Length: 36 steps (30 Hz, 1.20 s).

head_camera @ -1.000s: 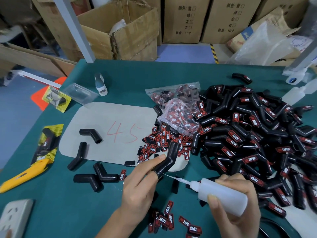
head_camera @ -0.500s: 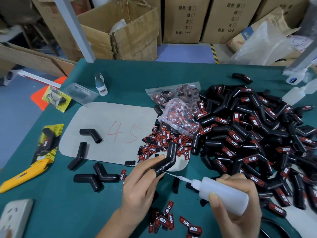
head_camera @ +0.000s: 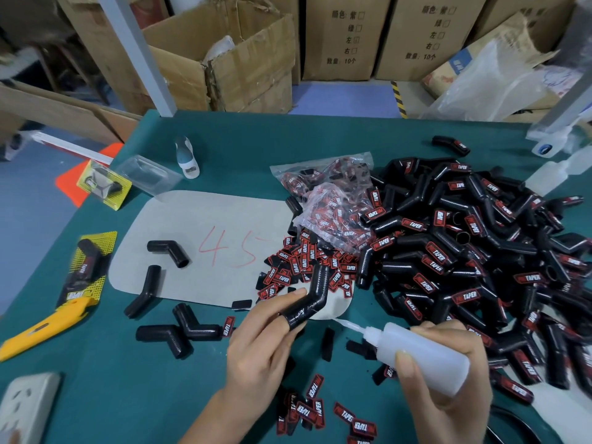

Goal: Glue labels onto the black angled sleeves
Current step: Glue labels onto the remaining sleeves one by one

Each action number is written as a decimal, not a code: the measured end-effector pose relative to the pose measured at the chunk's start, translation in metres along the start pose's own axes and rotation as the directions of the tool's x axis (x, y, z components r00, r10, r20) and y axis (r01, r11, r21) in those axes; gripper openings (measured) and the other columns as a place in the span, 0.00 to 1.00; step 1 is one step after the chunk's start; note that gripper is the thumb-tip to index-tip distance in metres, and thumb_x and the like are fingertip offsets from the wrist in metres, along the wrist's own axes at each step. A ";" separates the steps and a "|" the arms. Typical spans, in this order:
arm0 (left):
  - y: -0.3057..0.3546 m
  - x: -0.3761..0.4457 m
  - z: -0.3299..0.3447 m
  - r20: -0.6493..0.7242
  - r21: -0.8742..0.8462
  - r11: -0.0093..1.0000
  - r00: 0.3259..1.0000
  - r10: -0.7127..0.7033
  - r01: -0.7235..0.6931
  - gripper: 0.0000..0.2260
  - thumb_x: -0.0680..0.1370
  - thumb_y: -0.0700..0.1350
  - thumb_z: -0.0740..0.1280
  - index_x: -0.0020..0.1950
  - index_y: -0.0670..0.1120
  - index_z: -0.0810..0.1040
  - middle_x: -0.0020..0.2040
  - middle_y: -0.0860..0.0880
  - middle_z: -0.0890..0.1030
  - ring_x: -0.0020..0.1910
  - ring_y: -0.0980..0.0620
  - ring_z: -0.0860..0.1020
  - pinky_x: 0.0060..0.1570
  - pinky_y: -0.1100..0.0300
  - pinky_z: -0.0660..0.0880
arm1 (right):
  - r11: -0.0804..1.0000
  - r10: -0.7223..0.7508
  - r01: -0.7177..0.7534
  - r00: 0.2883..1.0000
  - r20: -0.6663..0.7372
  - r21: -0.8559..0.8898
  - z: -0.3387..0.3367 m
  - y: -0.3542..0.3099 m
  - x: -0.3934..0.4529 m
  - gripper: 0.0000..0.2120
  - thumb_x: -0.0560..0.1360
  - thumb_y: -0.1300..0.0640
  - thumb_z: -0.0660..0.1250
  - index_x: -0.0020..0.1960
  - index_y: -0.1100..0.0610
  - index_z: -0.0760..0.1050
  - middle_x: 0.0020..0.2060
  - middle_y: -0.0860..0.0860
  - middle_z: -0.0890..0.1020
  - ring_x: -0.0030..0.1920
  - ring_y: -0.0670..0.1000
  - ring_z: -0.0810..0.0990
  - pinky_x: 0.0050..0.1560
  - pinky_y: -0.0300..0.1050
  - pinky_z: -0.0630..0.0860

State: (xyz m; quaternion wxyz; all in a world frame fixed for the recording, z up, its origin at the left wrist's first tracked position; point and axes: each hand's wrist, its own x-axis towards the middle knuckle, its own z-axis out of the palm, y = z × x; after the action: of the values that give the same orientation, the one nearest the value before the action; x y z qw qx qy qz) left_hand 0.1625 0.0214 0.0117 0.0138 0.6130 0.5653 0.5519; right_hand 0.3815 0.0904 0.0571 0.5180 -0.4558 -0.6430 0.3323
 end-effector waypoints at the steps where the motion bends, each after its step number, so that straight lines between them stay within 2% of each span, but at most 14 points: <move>1: -0.001 -0.002 0.002 -0.004 0.004 1.000 1.000 0.012 -0.012 0.12 0.85 0.39 0.66 0.53 0.30 0.85 0.66 0.48 0.80 0.63 0.52 0.81 0.63 0.62 0.75 | 0.990 -0.040 0.035 0.999 0.034 0.135 0.011 -0.004 -0.011 0.15 0.70 0.52 0.73 0.55 0.41 0.78 0.46 0.45 0.80 0.48 0.53 0.80 0.48 0.40 0.78; 4: 0.000 0.000 0.002 -0.017 0.009 0.999 0.999 0.034 -0.034 0.13 0.84 0.39 0.67 0.51 0.30 0.85 0.65 0.47 0.80 0.63 0.52 0.81 0.63 0.62 0.76 | 0.986 -0.072 0.080 0.996 -0.060 0.148 0.012 -0.005 -0.033 0.13 0.73 0.45 0.75 0.55 0.41 0.78 0.45 0.44 0.79 0.47 0.53 0.80 0.45 0.42 0.79; 6: 0.002 0.000 0.001 -0.019 0.012 1.000 0.999 0.028 -0.028 0.12 0.84 0.38 0.67 0.51 0.29 0.85 0.64 0.47 0.80 0.63 0.52 0.81 0.63 0.61 0.76 | 0.977 -0.081 0.087 0.996 -0.039 0.193 0.012 -0.004 -0.032 0.14 0.72 0.48 0.75 0.56 0.40 0.78 0.46 0.43 0.79 0.48 0.51 0.80 0.47 0.40 0.79; 9: 0.002 0.000 0.002 -0.025 0.015 1.000 0.999 0.026 -0.026 0.11 0.82 0.37 0.68 0.50 0.29 0.85 0.64 0.47 0.81 0.62 0.53 0.81 0.62 0.62 0.76 | 0.984 -0.070 0.077 0.996 -0.046 0.163 0.006 -0.004 -0.027 0.16 0.70 0.53 0.72 0.56 0.39 0.77 0.47 0.42 0.80 0.49 0.48 0.80 0.49 0.35 0.78; 13: 0.001 0.000 0.002 -0.022 0.005 1.000 0.999 0.031 -0.031 0.13 0.84 0.39 0.67 0.50 0.30 0.85 0.64 0.47 0.81 0.62 0.53 0.81 0.62 0.62 0.76 | 0.978 -0.071 0.076 0.997 -0.035 0.193 0.008 -0.004 -0.031 0.14 0.72 0.49 0.74 0.56 0.40 0.77 0.46 0.42 0.80 0.47 0.51 0.80 0.47 0.40 0.79; 18: -0.003 -0.003 0.002 -0.010 -0.009 1.000 1.000 0.020 -0.020 0.12 0.85 0.40 0.67 0.52 0.31 0.85 0.65 0.48 0.81 0.62 0.51 0.82 0.62 0.61 0.76 | 0.984 -0.058 0.062 0.998 -0.030 0.167 0.008 -0.009 -0.029 0.16 0.70 0.52 0.72 0.56 0.39 0.77 0.45 0.41 0.79 0.46 0.51 0.80 0.45 0.41 0.79; 20: -0.004 -0.004 0.003 -0.005 -0.017 1.000 1.000 0.013 -0.013 0.12 0.85 0.40 0.67 0.54 0.32 0.85 0.65 0.48 0.81 0.62 0.50 0.82 0.62 0.60 0.76 | 0.981 -0.051 0.055 0.998 -0.025 0.189 0.010 -0.011 -0.030 0.13 0.72 0.48 0.75 0.55 0.40 0.78 0.44 0.42 0.79 0.45 0.52 0.80 0.43 0.45 0.79; 22: -0.005 -0.005 0.003 0.000 -0.027 1.000 1.000 0.008 -0.008 0.10 0.85 0.40 0.68 0.55 0.34 0.85 0.66 0.48 0.81 0.62 0.49 0.82 0.62 0.60 0.76 | 0.981 -0.033 0.036 0.999 -0.019 0.189 0.012 -0.014 -0.030 0.13 0.75 0.39 0.75 0.55 0.40 0.78 0.44 0.43 0.79 0.44 0.52 0.79 0.41 0.48 0.78; 24: -0.006 -0.006 0.003 0.003 -0.040 0.999 1.000 0.010 -0.010 0.09 0.85 0.39 0.68 0.56 0.35 0.84 0.66 0.48 0.81 0.62 0.49 0.82 0.62 0.60 0.76 | 0.981 -0.026 0.028 1.000 -0.011 0.194 0.013 -0.017 -0.030 0.13 0.75 0.36 0.73 0.55 0.40 0.78 0.44 0.42 0.78 0.44 0.51 0.79 0.42 0.44 0.78; 27: -0.007 -0.007 0.004 0.008 -0.041 0.999 1.000 0.016 -0.016 0.08 0.84 0.39 0.68 0.56 0.35 0.84 0.66 0.48 0.81 0.62 0.49 0.82 0.62 0.60 0.76 | 0.979 -0.052 0.053 0.999 -0.007 0.198 0.014 -0.018 -0.031 0.11 0.76 0.39 0.74 0.55 0.40 0.78 0.44 0.42 0.78 0.44 0.49 0.79 0.45 0.39 0.77; 30: -0.007 -0.007 0.004 0.007 -0.036 0.999 1.000 0.003 -0.003 0.09 0.84 0.39 0.68 0.55 0.33 0.85 0.66 0.48 0.81 0.62 0.48 0.82 0.62 0.59 0.77 | 0.981 -0.055 0.058 0.998 -0.024 0.186 0.012 -0.016 -0.031 0.12 0.72 0.48 0.74 0.54 0.42 0.77 0.43 0.42 0.78 0.44 0.51 0.79 0.44 0.44 0.78; 33: -0.006 -0.006 0.004 0.001 -0.039 0.999 1.000 0.005 -0.005 0.09 0.84 0.39 0.68 0.55 0.34 0.84 0.66 0.48 0.81 0.62 0.48 0.82 0.62 0.59 0.77 | 0.984 -0.029 0.035 0.999 -0.038 0.177 0.010 -0.015 -0.030 0.12 0.73 0.45 0.75 0.54 0.42 0.77 0.44 0.42 0.79 0.44 0.54 0.79 0.40 0.55 0.78; 35: -0.005 -0.005 0.003 -0.003 -0.039 0.999 1.000 0.009 -0.009 0.09 0.84 0.40 0.68 0.55 0.34 0.85 0.66 0.48 0.81 0.62 0.48 0.82 0.62 0.59 0.77 | 0.985 -0.034 0.040 0.999 -0.039 0.166 0.009 -0.014 -0.030 0.12 0.74 0.41 0.75 0.54 0.42 0.77 0.44 0.43 0.79 0.45 0.54 0.79 0.39 0.56 0.77; 36: -0.004 -0.005 0.003 -0.003 -0.041 0.999 1.000 0.008 -0.008 0.09 0.85 0.40 0.68 0.55 0.34 0.85 0.66 0.49 0.81 0.62 0.48 0.82 0.62 0.59 0.77 | 0.985 -0.036 0.042 0.999 -0.036 0.169 0.009 -0.015 -0.030 0.12 0.74 0.42 0.75 0.54 0.42 0.77 0.44 0.43 0.79 0.45 0.54 0.79 0.39 0.56 0.78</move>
State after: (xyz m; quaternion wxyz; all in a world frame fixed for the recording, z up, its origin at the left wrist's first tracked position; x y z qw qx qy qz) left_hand 0.1630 0.0213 0.0043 0.0234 0.6139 0.5516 0.5642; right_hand 0.3704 0.0579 0.0573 0.5719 -0.4029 -0.6126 0.3678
